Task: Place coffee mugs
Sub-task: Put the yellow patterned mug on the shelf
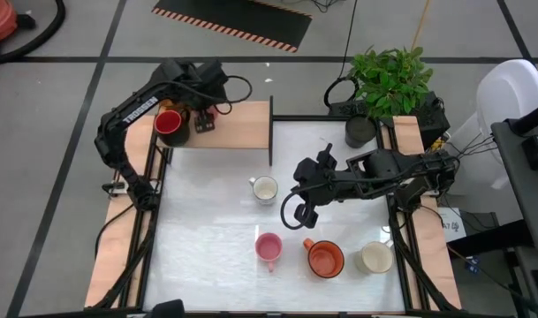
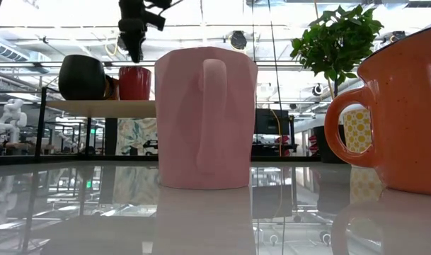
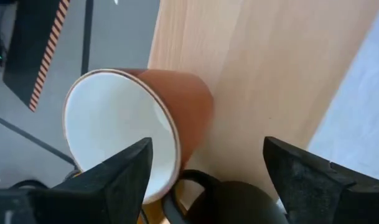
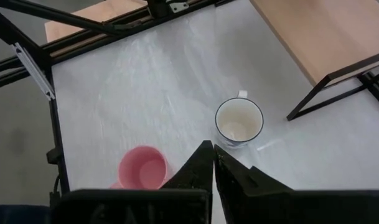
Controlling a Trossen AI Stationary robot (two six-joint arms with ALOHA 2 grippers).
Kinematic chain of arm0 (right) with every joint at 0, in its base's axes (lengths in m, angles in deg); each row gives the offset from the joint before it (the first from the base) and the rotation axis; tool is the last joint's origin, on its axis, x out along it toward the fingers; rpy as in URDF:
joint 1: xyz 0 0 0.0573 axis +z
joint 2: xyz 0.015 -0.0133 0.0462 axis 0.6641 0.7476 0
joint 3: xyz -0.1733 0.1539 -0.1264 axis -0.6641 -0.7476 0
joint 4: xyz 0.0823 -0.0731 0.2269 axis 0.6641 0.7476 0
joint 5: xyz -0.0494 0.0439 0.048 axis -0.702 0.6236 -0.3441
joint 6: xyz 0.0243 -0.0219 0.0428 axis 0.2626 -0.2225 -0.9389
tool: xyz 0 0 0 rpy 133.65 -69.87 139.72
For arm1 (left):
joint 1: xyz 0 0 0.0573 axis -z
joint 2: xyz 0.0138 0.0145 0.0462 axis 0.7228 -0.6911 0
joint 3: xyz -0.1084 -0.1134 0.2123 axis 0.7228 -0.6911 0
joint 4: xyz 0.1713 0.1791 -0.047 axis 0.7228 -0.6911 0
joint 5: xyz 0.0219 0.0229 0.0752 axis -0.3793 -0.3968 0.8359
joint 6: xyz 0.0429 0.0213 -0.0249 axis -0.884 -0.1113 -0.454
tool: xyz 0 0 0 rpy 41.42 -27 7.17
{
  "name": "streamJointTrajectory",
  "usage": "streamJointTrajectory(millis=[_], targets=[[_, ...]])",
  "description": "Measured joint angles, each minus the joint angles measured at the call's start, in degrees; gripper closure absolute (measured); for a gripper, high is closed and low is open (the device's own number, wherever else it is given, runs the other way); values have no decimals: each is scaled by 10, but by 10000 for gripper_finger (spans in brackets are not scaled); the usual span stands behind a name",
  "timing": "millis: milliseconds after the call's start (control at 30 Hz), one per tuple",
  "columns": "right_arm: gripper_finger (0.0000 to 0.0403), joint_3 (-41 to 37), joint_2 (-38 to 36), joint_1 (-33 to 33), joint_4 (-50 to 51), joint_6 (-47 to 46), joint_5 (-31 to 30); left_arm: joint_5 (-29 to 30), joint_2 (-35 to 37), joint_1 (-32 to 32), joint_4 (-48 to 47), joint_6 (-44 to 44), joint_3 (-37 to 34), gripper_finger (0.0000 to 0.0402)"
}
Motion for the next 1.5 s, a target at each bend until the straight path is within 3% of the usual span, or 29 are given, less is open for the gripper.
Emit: streamJointTrajectory(millis=[300,533,667,867,1133,1500], targets=[[403,0,0,0,-6,30,0,1,24,71,49,109,0,92],[403,0,0,0,-26,55,7,-22,-11,113,131,122,0,92],[403,0,0,0,-33,54,31,-21,-55,106,130,123,0,112],[403,0,0,0,-36,53,46,-19,-108,92,115,98,0,180],[403,0,0,4,-34,28,45,6,-125,47,104,116,0,253],[403,0,0,6,-29,25,44,6,-123,4,53,127,0,280]])
